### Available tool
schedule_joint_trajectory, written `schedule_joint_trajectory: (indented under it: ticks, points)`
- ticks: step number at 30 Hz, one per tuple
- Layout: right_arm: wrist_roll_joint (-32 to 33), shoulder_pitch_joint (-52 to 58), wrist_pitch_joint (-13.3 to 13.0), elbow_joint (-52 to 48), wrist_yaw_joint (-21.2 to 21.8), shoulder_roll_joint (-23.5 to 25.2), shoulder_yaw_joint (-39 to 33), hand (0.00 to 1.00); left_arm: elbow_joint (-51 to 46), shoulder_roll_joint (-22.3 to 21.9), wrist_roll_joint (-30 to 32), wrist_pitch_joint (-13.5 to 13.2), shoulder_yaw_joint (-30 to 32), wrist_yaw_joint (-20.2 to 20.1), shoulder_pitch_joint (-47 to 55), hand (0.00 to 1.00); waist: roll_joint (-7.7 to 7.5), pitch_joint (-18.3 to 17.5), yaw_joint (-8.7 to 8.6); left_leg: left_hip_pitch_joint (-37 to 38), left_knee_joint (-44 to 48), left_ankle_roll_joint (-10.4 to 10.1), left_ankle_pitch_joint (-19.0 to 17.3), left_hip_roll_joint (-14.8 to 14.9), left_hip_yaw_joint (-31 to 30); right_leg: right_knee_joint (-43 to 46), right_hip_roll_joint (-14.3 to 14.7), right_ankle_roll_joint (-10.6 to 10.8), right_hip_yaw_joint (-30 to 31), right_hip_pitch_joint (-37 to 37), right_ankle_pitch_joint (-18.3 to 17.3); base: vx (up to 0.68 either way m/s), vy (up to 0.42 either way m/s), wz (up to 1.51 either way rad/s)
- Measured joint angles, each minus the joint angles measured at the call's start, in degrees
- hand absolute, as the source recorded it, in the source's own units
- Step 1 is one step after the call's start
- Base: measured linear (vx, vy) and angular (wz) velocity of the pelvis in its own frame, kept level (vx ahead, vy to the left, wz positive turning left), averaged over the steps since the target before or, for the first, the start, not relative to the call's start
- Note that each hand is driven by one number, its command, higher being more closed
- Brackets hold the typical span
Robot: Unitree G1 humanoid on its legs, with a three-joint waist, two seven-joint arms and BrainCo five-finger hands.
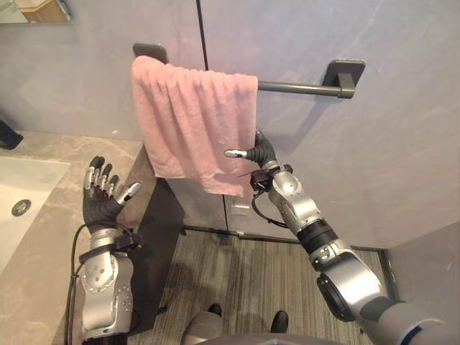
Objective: Organize washtable
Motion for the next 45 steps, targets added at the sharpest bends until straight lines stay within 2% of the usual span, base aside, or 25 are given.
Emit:
schedule_joint_trajectory:
  ticks: [6, 11, 16, 24, 28, 31, 34, 41, 42, 45]
  points:
    - [1.06, -1.26, 0.67, 0.43, -0.33, -0.43, -0.25, 1.00, 0.44, 4.62, 0.06, 0.08, 0.18, 1.36, -4.72, 0.00, -1.23, 1.25, 0.02, -0.43, 0.03, -0.16, 0.23, 0.10, 0.05, 0.00, 0.10, -0.28, 0.09, -0.54, 0.22, -0.01, 0.001, -0.02]
    - [1.10, -2.00, 0.80, 0.43, -0.60, -0.55, -0.77, 1.00, 3.04, 5.77, 1.65, 0.20, 0.18, 2.14, -8.43, 0.00, -1.67, 1.77, -0.01, -1.34, 0.21, -0.18, 0.26, 0.10, 0.69, 0.00, 0.10, -0.31, 0.65, -1.69, 0.52, 0.00, 0.003, -0.06]
    - [1.09, -2.00, 0.84, 0.42, -1.10, -0.57, -1.12, 1.00, 5.43, 5.80, 2.74, 0.85, 0.17, 3.05, -9.72, 0.00, -1.70, 1.90, -0.43, -1.17, 0.11, -0.17, 0.25, 0.11, 1.66, 0.00, 0.07, -0.46, 2.22, -2.19, 0.93, 0.01, 0.014, -0.12]
    - [1.03, -0.66, 1.09, -0.46, -0.87, -0.45, -1.02, 1.00, 9.21, 6.20, 9.01, 2.91, 0.24, 3.48, -11.24, 0.00, -1.80, 1.95, -1.42, -0.76, 0.09, -0.13, 0.22, 0.35, 3.80, 0.00, 0.18, -0.54, 4.61, -2.94, 1.67, -0.03, 0.012, -0.14]
    - [0.80, 3.60, 1.03, -4.99, -0.33, -0.59, -1.25, 1.00, 10.61, 6.66, 11.23, 3.47, 0.26, 4.26, -11.83, 0.00, -1.81, 1.96, -1.90, -0.12, -0.13, -0.12, 0.18, 0.64, 5.05, 0.00, 0.41, -0.55, 5.89, -3.03, 1.82, -0.02, -0.001, -0.15]
    - [0.46, 4.92, 1.05, -6.81, -0.30, -0.75, -1.37, 1.00, 12.24, 6.81, 11.34, 4.61, 0.17, 4.34, -13.08, 0.00, -1.82, 1.95, -2.30, 0.01, -0.21, -0.14, 0.19, 0.84, 5.66, 0.00, 0.49, -0.63, 6.48, -3.26, 1.97, -0.01, 0.003, -0.11]
    - [0.46, 5.73, 1.05, -7.47, -0.23, -0.70, -1.47, 1.00, 12.90, 6.99, 11.37, 4.95, 0.07, 4.42, -14.48, 0.00, -1.83, 1.95, -3.11, 0.04, -0.21, -0.14, 0.19, 0.83, 5.88, 0.00, 0.57, -0.57, 6.64, -3.32, 2.09, 0.00, -0.005, -0.04]
    - [0.53, 7.66, 1.06, -9.83, -0.05, -0.54, -0.58, 1.00, 13.89, 7.48, 11.40, 5.14, -2.78, 5.51, -18.60, 0.00, -1.85, 1.93, -3.52, 0.38, -0.27, -0.12, 0.18, 0.82, 7.36, -0.01, 0.59, -0.61, 8.19, -3.83, 2.56, 0.00, 0.007, -0.10]
    - [0.55, 7.66, 1.06, -9.96, 0.03, -0.55, -0.30, 1.00, 13.90, 7.47, 11.39, 5.15, -3.01, 5.57, -18.81, 1.00, -1.86, 1.93, -3.82, 0.39, -0.27, -0.12, 0.18, 0.81, 7.41, -0.01, 0.57, -0.62, 8.23, -3.83, 2.61, -0.02, 0.012, -0.10]
    - [0.97, 8.40, 1.11, -11.53, 0.35, -0.50, 1.00, 1.00, 15.13, 7.47, 11.33, 5.17, -4.61, 6.36, -21.54, 1.00, -1.91, 1.90, -4.73, 0.41, -0.18, -0.12, 0.18, 0.82, 7.57, -0.02, 0.57, -0.65, 8.43, -3.87, 2.82, -0.02, 0.004, -0.03]
